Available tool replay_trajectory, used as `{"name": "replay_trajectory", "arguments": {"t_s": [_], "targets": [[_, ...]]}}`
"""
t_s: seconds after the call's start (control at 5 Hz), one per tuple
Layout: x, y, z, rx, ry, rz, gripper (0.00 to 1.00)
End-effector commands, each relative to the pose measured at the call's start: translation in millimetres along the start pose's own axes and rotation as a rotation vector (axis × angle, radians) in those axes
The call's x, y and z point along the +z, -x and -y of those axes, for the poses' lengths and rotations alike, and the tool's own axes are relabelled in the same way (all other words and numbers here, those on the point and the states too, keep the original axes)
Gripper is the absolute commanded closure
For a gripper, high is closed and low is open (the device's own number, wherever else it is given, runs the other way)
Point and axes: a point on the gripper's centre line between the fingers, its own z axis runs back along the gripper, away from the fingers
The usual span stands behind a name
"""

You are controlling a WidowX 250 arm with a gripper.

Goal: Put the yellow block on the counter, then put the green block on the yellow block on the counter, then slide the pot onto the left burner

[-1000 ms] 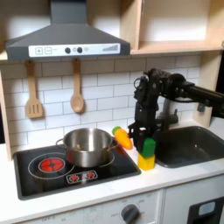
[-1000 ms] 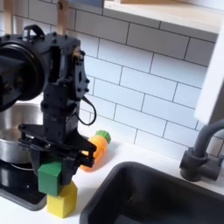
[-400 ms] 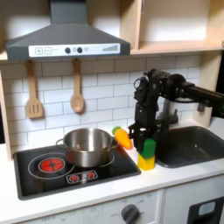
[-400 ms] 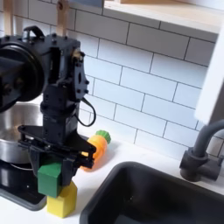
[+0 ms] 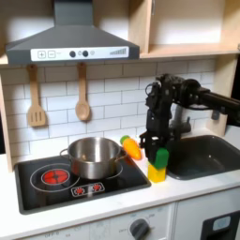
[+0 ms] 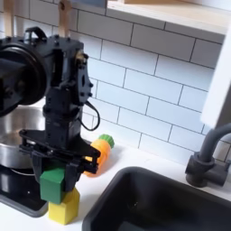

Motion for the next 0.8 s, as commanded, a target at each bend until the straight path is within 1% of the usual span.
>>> {"name": "replay_trajectory", "arguments": {"t_s": [0.0, 0.2, 0.4, 0.6], "targets": [[0.1, 0.8, 2.8, -0.007, 0.0, 0.002, 1.0], [-1.0, 0.5, -1.0, 0.003, -0.003, -0.002, 1.0], [-1.3, 0.5, -1.2, 0.014, -0.002, -0.01, 0.0], [-0.2, 1.3, -0.3, 0.013, -0.001, -0.009, 0.0]]}}
